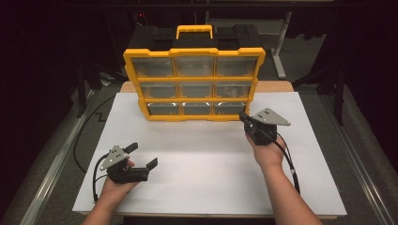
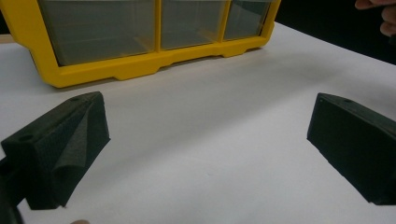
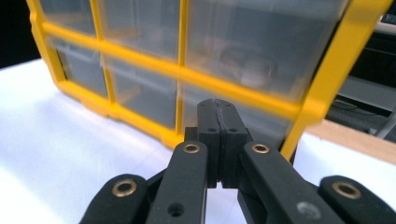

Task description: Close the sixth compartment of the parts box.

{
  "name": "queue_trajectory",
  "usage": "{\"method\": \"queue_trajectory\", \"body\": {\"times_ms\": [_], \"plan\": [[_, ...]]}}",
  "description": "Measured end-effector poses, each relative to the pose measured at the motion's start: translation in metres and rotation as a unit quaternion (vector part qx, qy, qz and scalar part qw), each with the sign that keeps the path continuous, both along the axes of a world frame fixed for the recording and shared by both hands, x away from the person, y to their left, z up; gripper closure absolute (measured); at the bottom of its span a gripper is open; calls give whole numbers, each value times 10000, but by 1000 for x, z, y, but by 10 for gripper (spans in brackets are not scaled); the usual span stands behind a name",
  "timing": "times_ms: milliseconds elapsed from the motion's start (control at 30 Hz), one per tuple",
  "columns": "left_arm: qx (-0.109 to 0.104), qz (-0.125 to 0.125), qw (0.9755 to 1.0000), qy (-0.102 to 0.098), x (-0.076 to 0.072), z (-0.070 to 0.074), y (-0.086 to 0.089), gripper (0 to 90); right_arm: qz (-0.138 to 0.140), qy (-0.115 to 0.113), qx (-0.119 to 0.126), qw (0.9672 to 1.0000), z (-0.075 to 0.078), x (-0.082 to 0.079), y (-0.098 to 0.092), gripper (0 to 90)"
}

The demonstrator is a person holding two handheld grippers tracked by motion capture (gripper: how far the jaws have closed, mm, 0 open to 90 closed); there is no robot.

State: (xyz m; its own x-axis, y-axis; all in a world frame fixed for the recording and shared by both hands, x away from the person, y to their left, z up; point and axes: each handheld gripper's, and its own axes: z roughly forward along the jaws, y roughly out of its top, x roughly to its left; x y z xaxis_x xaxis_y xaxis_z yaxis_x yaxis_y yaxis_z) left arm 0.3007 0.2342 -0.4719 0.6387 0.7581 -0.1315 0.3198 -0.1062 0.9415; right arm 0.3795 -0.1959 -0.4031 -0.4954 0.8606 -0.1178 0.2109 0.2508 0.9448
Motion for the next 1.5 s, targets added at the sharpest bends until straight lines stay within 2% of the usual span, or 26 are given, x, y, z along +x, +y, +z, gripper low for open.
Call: {"method": "queue_trajectory", "body": {"times_ms": [400, 500, 867, 933, 1100, 1367, 1433, 1500], "plan": [[38, 49, 10000, -6, 1, 0, 1, 2, 20, 272, 28, 9996, -37, -40, -25, 900], [68, 61, 10000, -21, 1, 0, 1, 2, 0, 296, 30, 9996, -41, -52, -33, 900], [89, 92, 9999, 7, 1, 0, 3, 2, -160, 242, 357, 9989, -50, -101, -68, 900], [89, 87, 9999, 16, 2, -1, 2, 2, -176, 309, 401, 9986, -55, -104, -72, 900], [115, 70, 9999, 16, 1, -1, -1, 2, -178, 382, 400, 9983, -60, -96, -73, 892], [142, 46, 9999, 18, 0, -1, 0, 2, -25, 741, 319, 9967, -66, -92, -68, 640], [141, 49, 9999, 16, 0, -1, 0, 2, -3, 799, 245, 9965, -69, -91, -69, 571], [139, 53, 9999, 16, 0, 0, 0, 2, -1, 815, 269, 9963, -70, -91, -71, 501]]}}
